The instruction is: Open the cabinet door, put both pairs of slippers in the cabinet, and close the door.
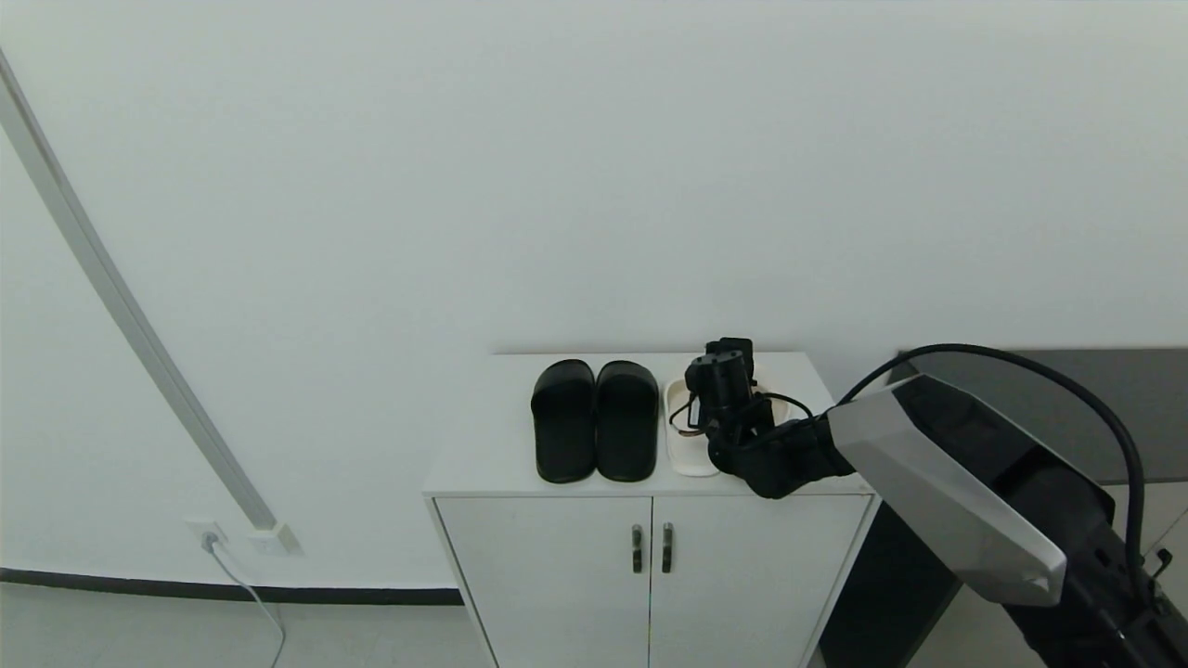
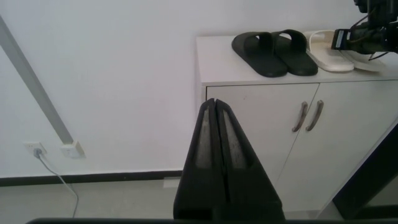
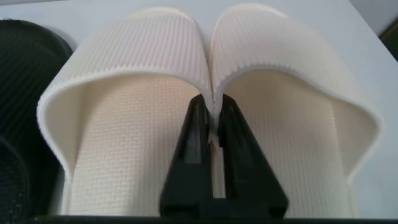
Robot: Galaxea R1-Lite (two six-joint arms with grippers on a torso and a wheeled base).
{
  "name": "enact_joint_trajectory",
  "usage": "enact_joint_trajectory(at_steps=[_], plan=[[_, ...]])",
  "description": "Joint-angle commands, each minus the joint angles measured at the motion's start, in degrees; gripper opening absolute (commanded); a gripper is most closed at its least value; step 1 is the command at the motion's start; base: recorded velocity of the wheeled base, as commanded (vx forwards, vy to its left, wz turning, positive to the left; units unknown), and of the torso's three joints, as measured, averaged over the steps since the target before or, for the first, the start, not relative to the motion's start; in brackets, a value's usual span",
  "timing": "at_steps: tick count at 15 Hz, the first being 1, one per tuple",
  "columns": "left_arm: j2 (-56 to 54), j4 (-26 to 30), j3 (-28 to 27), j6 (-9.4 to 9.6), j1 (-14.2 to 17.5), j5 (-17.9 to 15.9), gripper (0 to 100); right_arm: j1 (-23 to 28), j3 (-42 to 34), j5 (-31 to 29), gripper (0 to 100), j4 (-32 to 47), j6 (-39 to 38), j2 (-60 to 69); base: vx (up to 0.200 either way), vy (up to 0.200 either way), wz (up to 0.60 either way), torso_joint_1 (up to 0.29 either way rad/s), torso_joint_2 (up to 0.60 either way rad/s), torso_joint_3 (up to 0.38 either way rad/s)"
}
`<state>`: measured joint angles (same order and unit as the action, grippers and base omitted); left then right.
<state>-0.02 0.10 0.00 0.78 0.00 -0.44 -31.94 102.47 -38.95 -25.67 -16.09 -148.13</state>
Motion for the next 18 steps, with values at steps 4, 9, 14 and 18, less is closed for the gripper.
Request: enact_joint_trajectory(at_steps=[4,9,14,18], plan=[[0.0,0.0,0.0,0.01,0.0,0.0,0,-0.1,-1.4,-1.7,0,-0.2,0.2,3.5,0.0,0.0,0.0,0.0,0.0,0.0],[0.0,0.0,0.0,0.01,0.0,0.0,0,-1.6,-19.7,2.1,0,-6.7,0.2,15.8,0.0,0.0,0.0,0.0,0.0,0.0],[0.0,0.0,0.0,0.01,0.0,0.0,0,-6.6,-49.3,16.7,0,-19.6,5.3,35.3,0.0,0.0,0.0,0.0,0.0,0.0],[0.0,0.0,0.0,0.1,0.0,0.0,0,-11.0,-65.1,22.8,0,-22.2,6.5,48.1,0.0,0.0,0.0,0.0,0.0,0.0]])
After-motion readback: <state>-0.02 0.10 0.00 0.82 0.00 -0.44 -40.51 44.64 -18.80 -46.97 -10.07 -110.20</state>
